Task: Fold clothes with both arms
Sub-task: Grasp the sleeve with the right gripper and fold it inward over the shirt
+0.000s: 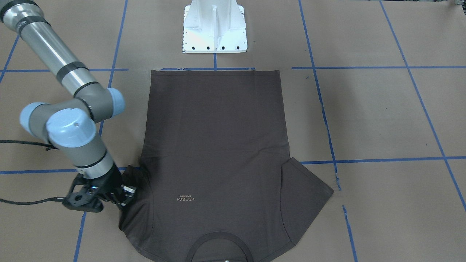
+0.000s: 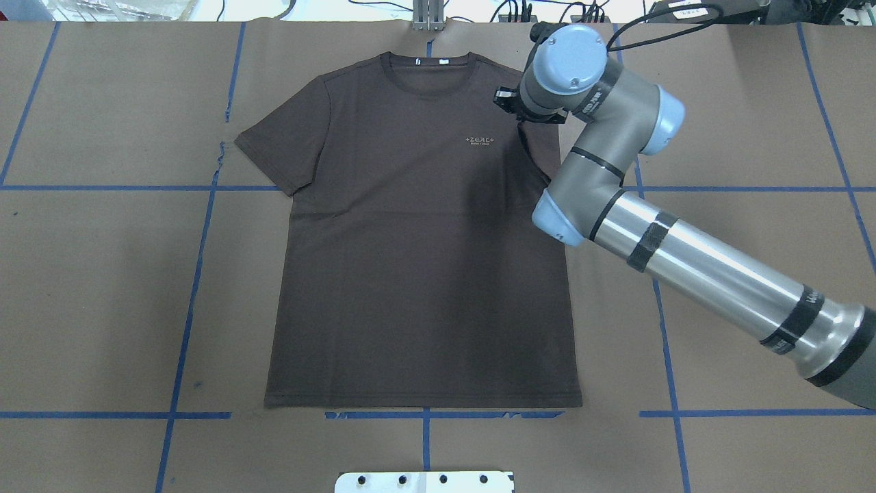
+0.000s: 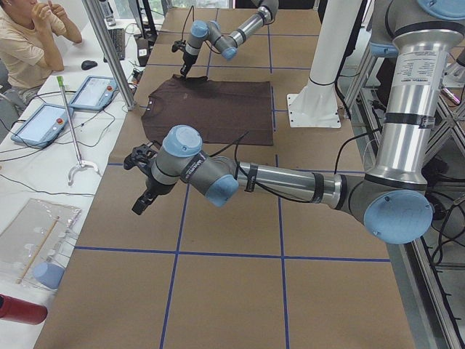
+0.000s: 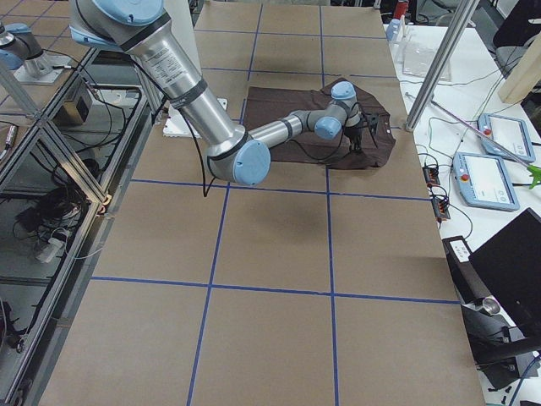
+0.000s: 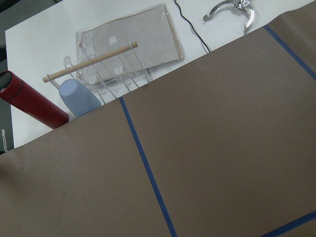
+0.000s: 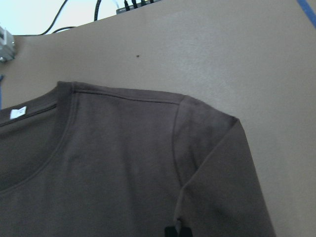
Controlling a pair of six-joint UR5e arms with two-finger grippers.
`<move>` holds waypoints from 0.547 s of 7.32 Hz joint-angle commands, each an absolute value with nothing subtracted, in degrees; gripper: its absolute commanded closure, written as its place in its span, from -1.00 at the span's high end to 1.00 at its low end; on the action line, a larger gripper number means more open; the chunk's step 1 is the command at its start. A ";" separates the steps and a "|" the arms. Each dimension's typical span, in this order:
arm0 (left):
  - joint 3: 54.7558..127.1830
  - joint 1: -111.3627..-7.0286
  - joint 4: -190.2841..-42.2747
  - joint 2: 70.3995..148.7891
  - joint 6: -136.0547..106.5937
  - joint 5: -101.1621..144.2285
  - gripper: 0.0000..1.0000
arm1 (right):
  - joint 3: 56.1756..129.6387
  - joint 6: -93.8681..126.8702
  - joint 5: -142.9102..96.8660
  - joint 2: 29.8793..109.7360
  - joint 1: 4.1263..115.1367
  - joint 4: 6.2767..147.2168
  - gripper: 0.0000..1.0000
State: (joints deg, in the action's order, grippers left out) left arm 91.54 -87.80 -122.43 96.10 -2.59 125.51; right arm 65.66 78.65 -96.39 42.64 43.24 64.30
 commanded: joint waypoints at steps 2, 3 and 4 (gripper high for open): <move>91.67 -87.80 -122.34 96.06 -2.72 125.51 1.00 | 61.00 81.56 -91.93 37.97 40.52 65.04 -1.00; 91.76 -87.80 -122.43 96.15 -2.64 125.51 1.00 | 60.65 79.47 -91.76 38.06 40.26 65.04 0.98; 91.93 -87.80 -122.52 96.76 -2.64 125.42 1.00 | 60.82 75.62 -91.76 37.62 40.60 65.04 1.00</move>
